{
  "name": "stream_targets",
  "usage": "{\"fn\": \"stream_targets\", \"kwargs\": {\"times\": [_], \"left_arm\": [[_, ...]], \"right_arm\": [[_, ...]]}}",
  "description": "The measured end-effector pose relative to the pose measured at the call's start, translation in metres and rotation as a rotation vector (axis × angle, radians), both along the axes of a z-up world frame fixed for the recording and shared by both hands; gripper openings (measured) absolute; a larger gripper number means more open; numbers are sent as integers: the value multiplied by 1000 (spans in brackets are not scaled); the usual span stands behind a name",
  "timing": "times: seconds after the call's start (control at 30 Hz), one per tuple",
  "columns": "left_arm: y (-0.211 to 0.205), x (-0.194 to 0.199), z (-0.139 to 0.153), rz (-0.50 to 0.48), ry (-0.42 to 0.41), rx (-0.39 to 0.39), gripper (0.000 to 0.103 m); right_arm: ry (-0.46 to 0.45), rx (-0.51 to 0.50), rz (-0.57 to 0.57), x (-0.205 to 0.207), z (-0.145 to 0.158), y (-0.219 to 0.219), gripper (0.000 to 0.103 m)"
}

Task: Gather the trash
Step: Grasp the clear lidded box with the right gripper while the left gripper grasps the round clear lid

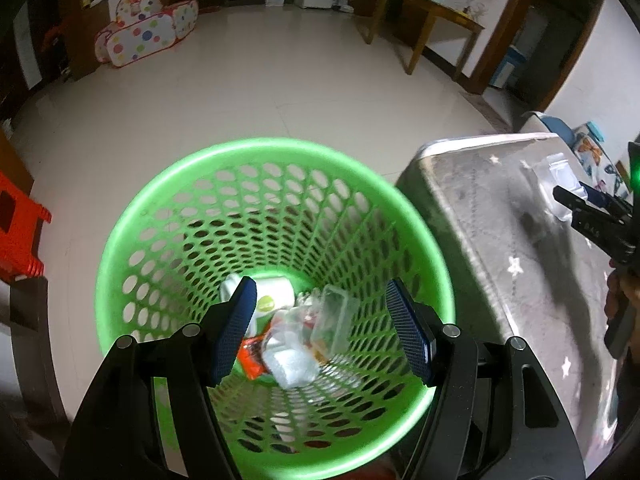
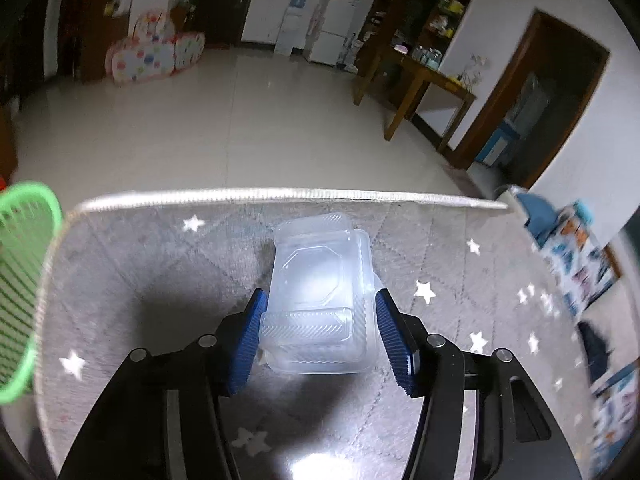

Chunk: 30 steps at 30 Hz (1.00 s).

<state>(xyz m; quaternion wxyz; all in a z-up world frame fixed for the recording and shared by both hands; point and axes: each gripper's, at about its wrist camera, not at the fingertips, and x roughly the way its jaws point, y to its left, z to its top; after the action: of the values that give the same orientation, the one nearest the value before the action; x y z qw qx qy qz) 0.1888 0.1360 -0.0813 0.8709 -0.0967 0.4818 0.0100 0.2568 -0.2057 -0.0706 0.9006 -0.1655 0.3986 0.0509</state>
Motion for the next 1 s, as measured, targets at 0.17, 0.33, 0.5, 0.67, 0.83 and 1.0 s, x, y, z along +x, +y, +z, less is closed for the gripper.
{"fn": "stream_targets", "kwargs": {"times": [0.17,0.33,0.5,0.67,0.83,1.0], "left_arm": [[-30,12,13,-65,-26,-5,67],[-73,25,22,-163,-54,-26,67],[-124,40,27,-272,-78,-53,67],[-175,58,28,-368,-88,-56,67],[-221,81,27,-451,-85,-71,67],[-255,103,20,-500,-79,-67,67]], "right_arm": [[2,208,-33,-10,23,-34,54],[10,353,-76,-24,44,-67,54],[20,417,-119,-35,51,-101,54],[33,441,-146,-46,49,-123,54],[47,460,-154,-47,43,-135,54],[57,466,-156,-50,40,-144,54]]}}
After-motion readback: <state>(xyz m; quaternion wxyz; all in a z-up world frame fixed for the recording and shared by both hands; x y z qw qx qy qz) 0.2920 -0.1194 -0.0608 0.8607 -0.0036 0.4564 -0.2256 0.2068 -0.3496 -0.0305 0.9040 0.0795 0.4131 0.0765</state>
